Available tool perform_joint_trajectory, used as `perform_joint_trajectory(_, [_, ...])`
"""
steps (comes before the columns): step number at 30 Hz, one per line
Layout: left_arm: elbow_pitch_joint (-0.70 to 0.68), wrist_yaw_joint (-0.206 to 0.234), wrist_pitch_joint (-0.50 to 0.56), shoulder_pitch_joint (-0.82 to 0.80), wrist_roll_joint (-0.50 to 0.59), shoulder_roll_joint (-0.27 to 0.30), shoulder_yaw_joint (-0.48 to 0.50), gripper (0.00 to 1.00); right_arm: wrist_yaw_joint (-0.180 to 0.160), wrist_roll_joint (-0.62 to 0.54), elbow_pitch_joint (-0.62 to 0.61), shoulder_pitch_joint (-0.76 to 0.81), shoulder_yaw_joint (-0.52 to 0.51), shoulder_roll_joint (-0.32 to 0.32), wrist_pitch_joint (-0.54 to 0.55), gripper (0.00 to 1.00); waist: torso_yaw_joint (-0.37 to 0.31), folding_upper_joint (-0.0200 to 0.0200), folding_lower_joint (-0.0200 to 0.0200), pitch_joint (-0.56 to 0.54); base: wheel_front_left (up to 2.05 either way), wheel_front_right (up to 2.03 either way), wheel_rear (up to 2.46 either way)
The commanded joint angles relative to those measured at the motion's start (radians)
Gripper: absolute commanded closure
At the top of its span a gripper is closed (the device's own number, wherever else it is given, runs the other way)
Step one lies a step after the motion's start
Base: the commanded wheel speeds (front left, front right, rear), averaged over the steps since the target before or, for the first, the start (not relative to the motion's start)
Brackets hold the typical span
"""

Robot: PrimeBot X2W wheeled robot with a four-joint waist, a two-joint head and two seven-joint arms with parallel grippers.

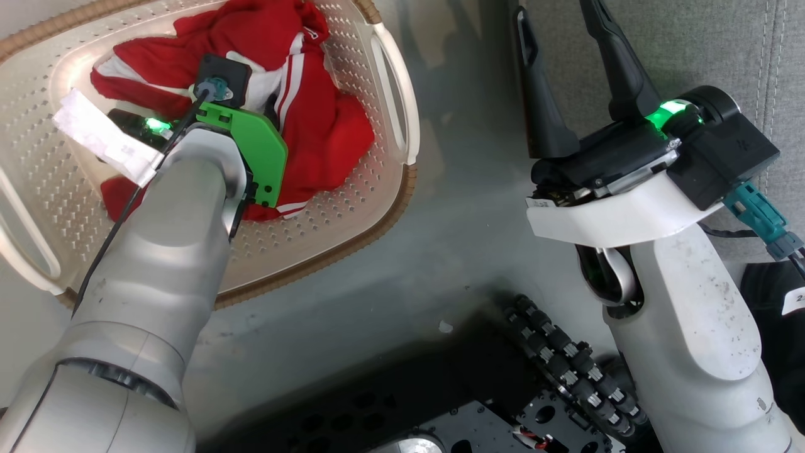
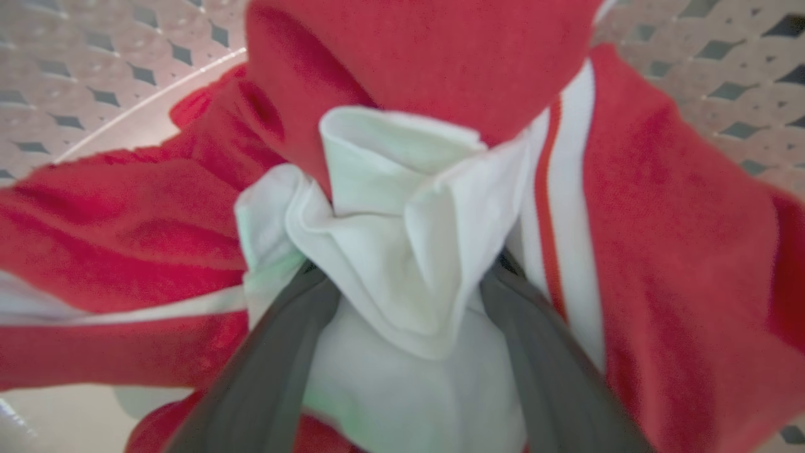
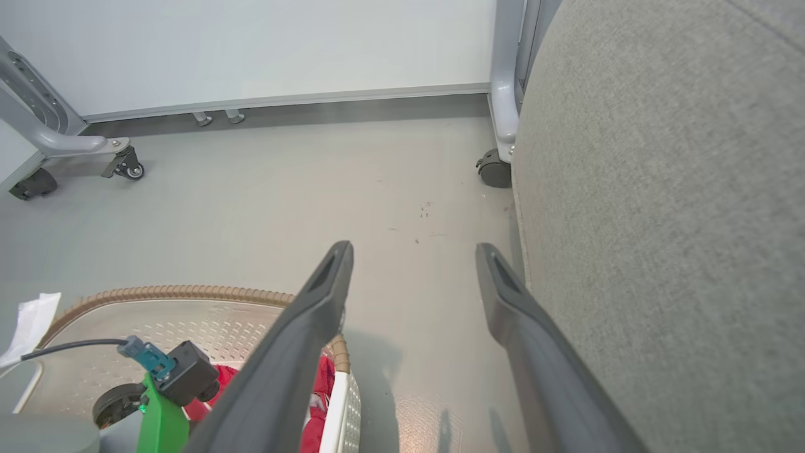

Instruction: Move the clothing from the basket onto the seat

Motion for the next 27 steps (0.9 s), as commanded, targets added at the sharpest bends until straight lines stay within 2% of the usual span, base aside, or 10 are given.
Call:
perform_joint_trajectory(1, [0.009, -0.003, 0.013, 0.001, -0.003, 0.009, 0.001, 0.00, 0.000, 0.005, 0.000, -0.008, 0.001, 0.000, -0.003, 0.00, -0.008, 0.0000, -0.0001, 0.007, 0.00, 0.00, 0.00])
perform_joint_trajectory(8, [0.016, -0.003, 0.079, 0.019, -0.018, 0.025, -0.004, 0.00, 0.000, 0.003, -0.009, 0.000, -0.002, 0.000, -0.003, 0.00, -0.015, 0.0000, -0.0001, 0.008, 0.00, 0.00, 0.00])
perform_joint_trajectory(9, [0.016, -0.010, 0.085, 0.020, -0.019, 0.026, -0.007, 0.65, 0.000, -0.001, -0.011, 0.001, -0.002, 0.000, -0.003, 0.00, -0.016, 0.0000, -0.0001, 0.008, 0.00, 0.00, 0.00])
perform_joint_trajectory(10, [0.016, -0.010, 0.090, 0.021, -0.019, 0.028, -0.008, 1.00, 0.000, -0.002, -0.013, 0.002, -0.002, 0.000, -0.003, 0.00, -0.017, 0.0000, -0.0001, 0.007, 0.00, 0.00, 0.00])
perform_joint_trajectory(18, [0.016, -0.027, 0.062, 0.023, -0.018, 0.049, -0.020, 1.00, 0.000, 0.005, -0.025, -0.005, 0.003, 0.000, -0.003, 0.00, -0.017, 0.0000, -0.0001, -0.007, 0.00, 0.00, 0.00])
perform_joint_trajectory(27, [0.004, -0.047, -0.104, 0.072, -0.049, 0.019, -0.014, 1.00, 0.000, -0.030, 0.002, 0.030, -0.005, -0.001, -0.003, 0.00, 0.042, 0.0000, -0.0001, -0.128, 0.00, 0.00, 0.00])
